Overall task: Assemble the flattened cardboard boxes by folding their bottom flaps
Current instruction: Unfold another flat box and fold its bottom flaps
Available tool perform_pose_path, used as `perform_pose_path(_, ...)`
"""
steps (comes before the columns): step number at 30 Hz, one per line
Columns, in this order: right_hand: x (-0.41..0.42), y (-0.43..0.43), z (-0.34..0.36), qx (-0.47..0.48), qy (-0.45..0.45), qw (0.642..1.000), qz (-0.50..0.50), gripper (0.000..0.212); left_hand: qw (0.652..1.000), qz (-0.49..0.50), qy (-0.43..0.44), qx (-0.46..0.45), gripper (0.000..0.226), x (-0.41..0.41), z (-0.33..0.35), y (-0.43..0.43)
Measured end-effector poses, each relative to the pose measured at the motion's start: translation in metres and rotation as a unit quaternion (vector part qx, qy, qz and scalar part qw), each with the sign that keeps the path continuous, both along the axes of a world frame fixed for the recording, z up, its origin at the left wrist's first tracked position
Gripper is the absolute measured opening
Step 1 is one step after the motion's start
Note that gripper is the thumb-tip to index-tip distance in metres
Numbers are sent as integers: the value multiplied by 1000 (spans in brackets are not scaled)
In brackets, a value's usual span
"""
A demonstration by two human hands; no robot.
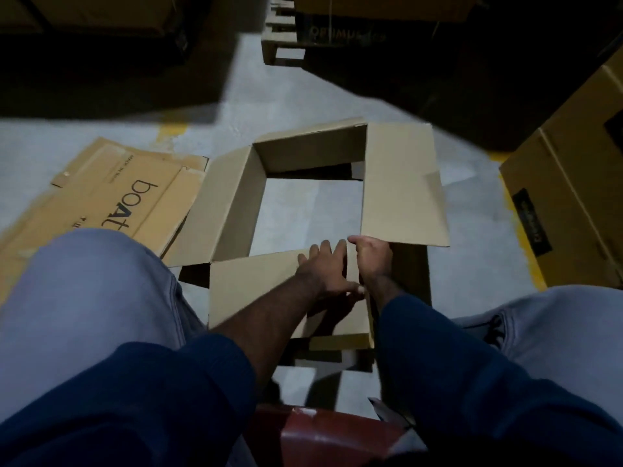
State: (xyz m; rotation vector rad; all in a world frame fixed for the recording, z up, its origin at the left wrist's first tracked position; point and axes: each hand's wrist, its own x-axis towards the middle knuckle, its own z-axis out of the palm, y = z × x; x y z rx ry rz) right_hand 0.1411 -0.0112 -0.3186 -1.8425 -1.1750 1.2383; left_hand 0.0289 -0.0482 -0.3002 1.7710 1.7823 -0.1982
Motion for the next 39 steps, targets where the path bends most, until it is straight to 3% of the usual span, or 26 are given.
perform_pose_path(2, -9, -1, 11, 41, 13, 999, 32, 26, 999, 37, -3, 2, 123, -1, 11, 3)
perform_pose_path(4, -16, -3, 23, 53, 56, 996, 35, 17, 998, 63, -6, 5, 124, -8, 21, 10)
perform_pose_path(6, -20, -2, 36, 55, 72, 995, 47, 16, 994, 99, -8, 34, 106, -10, 28, 17)
perform_pose_path(10, -20, 7, 52, 109, -5, 990, 90, 17, 983, 169, -24, 68, 68, -2, 41, 27)
perform_pose_path(17, -18, 0, 63, 164, 5, 986, 7, 38, 986, 97, -121, 62, 14, -15, 66, 38)
perform_pose_path(20, -20, 9, 81, 227, -30, 973, 6, 50, 987, 67, -135, 60, 8, -20, 84, 45)
perform_pose_path(24, -24, 28, 114, 380, -113, 912, 102, 68, 983, 79, -158, 50, 36, -35, 117, 64)
perform_pose_path(26, -30, 32, 128, 402, -77, 906, 106, 55, 990, 52, -120, 43, 36, -40, 128, 71)
perform_pose_path(28, -32, 33, 131, 360, 46, 931, 45, 31, 996, 15, -75, 35, 32, -42, 133, 73)
perform_pose_path(30, -27, 38, 122, 261, 183, 948, 11, 34, 998, -16, -39, 52, 32, -41, 130, 71)
perform_pose_path(31, -24, 37, 117, 215, 195, 956, 34, 33, 997, -25, -24, 74, 30, -39, 129, 70)
perform_pose_path(34, -15, 23, 90, 127, -1, 970, 209, 30, 992, -40, 26, 120, 9, -32, 132, 60)
perform_pose_path(36, -15, 9, 70, 85, -31, 952, 293, 72, 989, -53, 32, 131, 19, -28, 129, 56)
perform_pose_path(37, -18, 4, 65, 74, -6, 954, 290, 96, 989, -63, 35, 130, 21, -27, 130, 54)
perform_pose_path(39, -25, 0, 58, 85, 4, 963, 257, 116, 986, -93, 53, 128, 23, -30, 136, 52)
